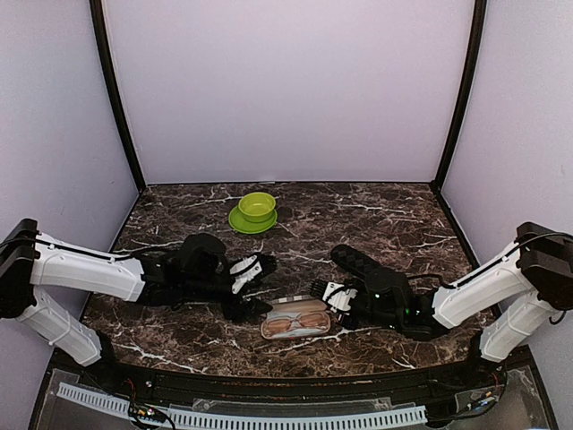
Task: Organize the sunglasses
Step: Pass from the right arm to the left
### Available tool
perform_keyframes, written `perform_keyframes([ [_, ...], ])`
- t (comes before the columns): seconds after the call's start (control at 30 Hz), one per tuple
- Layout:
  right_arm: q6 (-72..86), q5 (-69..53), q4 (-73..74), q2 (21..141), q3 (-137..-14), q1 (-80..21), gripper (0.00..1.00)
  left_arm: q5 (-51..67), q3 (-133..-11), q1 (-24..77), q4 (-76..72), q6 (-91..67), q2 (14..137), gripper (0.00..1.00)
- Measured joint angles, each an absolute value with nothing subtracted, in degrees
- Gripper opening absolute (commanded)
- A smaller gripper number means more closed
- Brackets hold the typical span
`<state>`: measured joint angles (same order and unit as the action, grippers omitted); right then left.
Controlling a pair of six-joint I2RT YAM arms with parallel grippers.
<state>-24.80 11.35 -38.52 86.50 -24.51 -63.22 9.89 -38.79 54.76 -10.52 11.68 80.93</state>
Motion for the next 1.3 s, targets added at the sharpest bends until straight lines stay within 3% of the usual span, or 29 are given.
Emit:
perform_keyframes([
  [0.43,-24.77,11.38,-38.61,86.5,-24.51,-63.2,0.0,16.25,-40.42,52.58,-9.96,11.57,87.39,0.35],
  [0.83,-24.56,11.38,-38.98,86.7,-24.51,-63.2,0.0,17.12,-41.95,52.58,-8.99,12.1,88.18,0.19],
  [1.3,-23.2,11.57,-39.94,86.8,-24.51,-63.05,0.18,15.62,-42.41,52.75,-7.53,13.85,88.38,0.08],
])
